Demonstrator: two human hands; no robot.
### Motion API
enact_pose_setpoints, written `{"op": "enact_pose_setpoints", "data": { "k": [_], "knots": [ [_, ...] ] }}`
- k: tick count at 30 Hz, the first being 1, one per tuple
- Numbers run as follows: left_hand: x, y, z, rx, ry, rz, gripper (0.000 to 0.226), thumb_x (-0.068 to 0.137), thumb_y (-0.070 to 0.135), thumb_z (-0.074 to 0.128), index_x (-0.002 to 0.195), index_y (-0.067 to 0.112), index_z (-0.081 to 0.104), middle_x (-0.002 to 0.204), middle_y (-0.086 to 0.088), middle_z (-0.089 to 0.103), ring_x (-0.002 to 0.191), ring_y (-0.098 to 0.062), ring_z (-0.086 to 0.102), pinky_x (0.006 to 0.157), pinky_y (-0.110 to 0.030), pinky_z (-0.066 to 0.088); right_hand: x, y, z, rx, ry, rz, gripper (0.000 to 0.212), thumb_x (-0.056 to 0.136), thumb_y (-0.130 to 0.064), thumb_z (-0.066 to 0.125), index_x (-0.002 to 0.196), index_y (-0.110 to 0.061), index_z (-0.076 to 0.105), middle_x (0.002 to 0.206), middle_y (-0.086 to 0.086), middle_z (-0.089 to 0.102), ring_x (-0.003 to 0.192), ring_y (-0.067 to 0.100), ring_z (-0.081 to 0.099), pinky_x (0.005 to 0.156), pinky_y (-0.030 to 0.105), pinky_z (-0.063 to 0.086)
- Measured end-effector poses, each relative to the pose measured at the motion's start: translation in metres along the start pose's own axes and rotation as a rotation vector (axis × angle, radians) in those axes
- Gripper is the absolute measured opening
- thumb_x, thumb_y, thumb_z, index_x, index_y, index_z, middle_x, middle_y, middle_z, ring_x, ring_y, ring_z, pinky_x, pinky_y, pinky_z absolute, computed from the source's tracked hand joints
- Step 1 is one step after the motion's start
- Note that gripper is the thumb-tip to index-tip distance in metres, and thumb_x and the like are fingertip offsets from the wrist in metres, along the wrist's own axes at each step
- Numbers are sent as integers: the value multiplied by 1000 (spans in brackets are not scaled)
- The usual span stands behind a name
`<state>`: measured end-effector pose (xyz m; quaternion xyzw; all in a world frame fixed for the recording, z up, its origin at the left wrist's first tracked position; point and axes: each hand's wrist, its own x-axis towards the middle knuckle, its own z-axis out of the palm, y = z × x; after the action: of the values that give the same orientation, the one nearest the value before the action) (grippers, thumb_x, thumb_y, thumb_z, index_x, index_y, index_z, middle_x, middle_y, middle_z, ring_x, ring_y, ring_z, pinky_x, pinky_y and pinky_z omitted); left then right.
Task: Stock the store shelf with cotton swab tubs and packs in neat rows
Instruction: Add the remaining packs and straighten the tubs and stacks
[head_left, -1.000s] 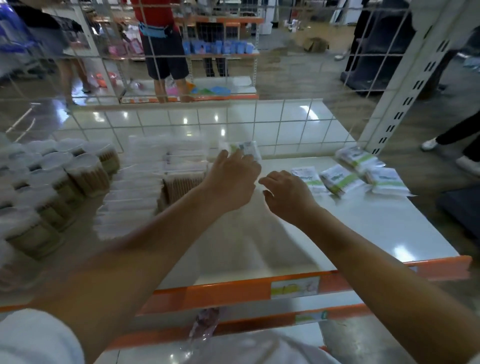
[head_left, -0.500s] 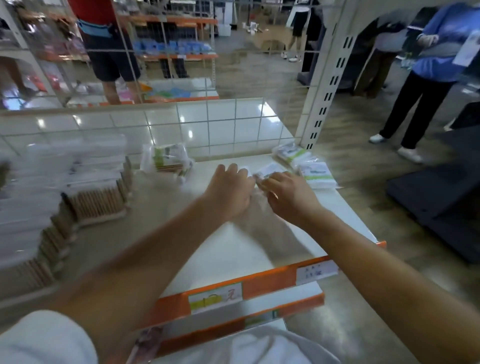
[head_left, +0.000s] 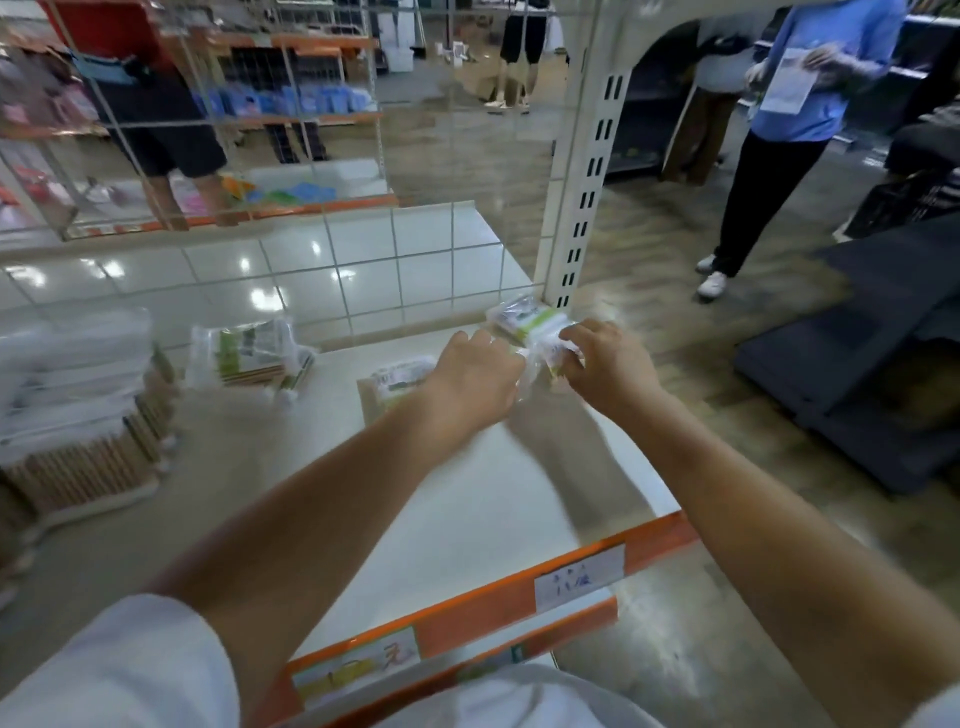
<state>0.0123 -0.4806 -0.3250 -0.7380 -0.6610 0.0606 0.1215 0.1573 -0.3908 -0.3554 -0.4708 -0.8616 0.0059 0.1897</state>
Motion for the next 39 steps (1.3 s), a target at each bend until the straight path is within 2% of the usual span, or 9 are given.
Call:
{"op": "enact_pose_setpoints", "data": {
  "k": [8,15,19,22,27,30,34,37,39],
  "knots": [
    [19,4,9,-103,12,-10,32,95,26,40,120,11,53,123,-8,52,111,-28,49,80,-34,40,9,7,26,166,-178,254,43,94,-29,39,133,-9,42,130,20,45,116,39,44,92,41,37],
    [17,2,19,-182,41,-24,36,97,30,37,124,11,50,127,-7,46,119,-24,40,82,-33,40,5,5,23,233,-219,332,43,95,-29,37,135,-13,35,122,25,48,112,40,46,91,44,37],
    [10,-6,30,-277,40,-4,35,97,33,38,118,12,55,120,-6,49,112,-23,41,83,-32,38,1,3,19,220,-215,327,44,97,-34,36,136,-13,35,125,25,47,114,39,45,91,42,36],
    [3,-12,30,-354,18,20,37,92,33,40,115,10,58,116,-9,54,107,-27,46,86,-38,40,-3,-1,14,180,-203,304,45,98,-35,35,136,-12,34,125,22,48,115,37,45,88,40,35],
    [-9,-16,25,-400,-6,11,46,84,35,40,114,7,60,114,-11,55,111,-29,46,90,-42,41,-13,-13,6,183,-139,270,46,97,-29,40,137,-9,31,122,22,49,114,37,44,84,40,35],
    [-14,-16,25,-412,4,14,41,86,28,43,115,6,60,116,-13,55,113,-30,46,91,-42,40,-22,-20,1,160,-70,250,51,95,-28,45,141,-12,29,128,18,47,116,34,41,87,40,33],
    [-21,-18,24,-432,-9,-1,55,76,32,31,114,6,60,114,-12,57,109,-29,48,87,-40,43,-30,-33,-4,153,3,228,60,91,-22,52,144,-16,24,132,12,46,119,32,40,94,42,29],
    [-25,-20,25,-445,-25,-17,39,85,22,47,120,8,57,120,-10,54,113,-28,45,91,-41,40,-32,-37,-7,224,-4,290,64,88,-19,55,144,-19,24,133,9,47,121,30,40,97,42,28],
    [-29,-21,28,-458,-13,-25,38,87,17,50,124,10,55,123,-7,53,116,-25,43,94,-41,39,-35,-38,-10,324,33,333,59,87,-15,57,140,-17,31,129,10,49,119,30,43,96,41,31]
  ]
}}
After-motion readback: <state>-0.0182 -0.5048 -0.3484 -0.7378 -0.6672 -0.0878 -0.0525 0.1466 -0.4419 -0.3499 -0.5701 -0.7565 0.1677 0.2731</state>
